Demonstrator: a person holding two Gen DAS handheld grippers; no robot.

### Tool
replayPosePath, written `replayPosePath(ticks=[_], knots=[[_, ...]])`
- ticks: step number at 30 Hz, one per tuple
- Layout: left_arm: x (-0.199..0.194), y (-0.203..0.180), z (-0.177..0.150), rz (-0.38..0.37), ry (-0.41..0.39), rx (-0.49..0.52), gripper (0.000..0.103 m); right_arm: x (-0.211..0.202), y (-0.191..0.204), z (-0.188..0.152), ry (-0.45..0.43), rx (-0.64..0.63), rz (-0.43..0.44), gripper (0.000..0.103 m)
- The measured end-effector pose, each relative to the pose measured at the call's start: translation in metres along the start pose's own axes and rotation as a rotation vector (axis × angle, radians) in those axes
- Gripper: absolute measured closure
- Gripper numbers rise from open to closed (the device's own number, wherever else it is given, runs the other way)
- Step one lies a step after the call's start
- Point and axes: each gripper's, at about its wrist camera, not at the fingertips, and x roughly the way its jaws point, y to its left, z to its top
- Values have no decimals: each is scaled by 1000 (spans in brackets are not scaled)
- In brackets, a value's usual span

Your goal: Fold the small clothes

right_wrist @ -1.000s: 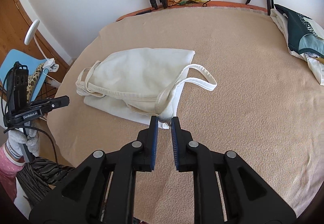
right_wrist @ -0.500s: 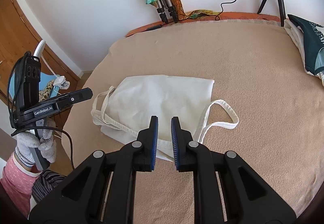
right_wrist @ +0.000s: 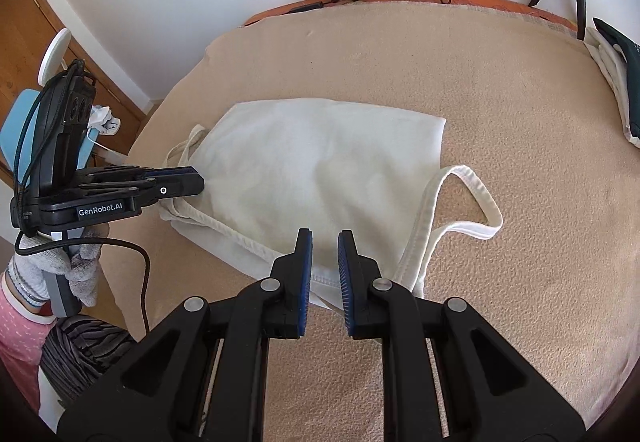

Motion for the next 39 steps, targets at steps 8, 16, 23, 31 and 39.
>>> replayPosePath(ticks=[8,16,23,31,39], knots=[[-25,-11,-58,-12,27,76,88,-8,-4,-36,67,-36,-4,89],[-60,-17,-46,-60,-95,60,88,-47,-18,-47,12,17,62,89],[-40,-13,-22,-54,-118,28,86,-41,-45,-10,-35,100,51,89],[-6,0,-21,-41,-34,-17,86,0,-18,5,43,5,-10,89],[-4,3,-29,-35,-27,-20,82,-9,-25,-28,141,68,63,89]])
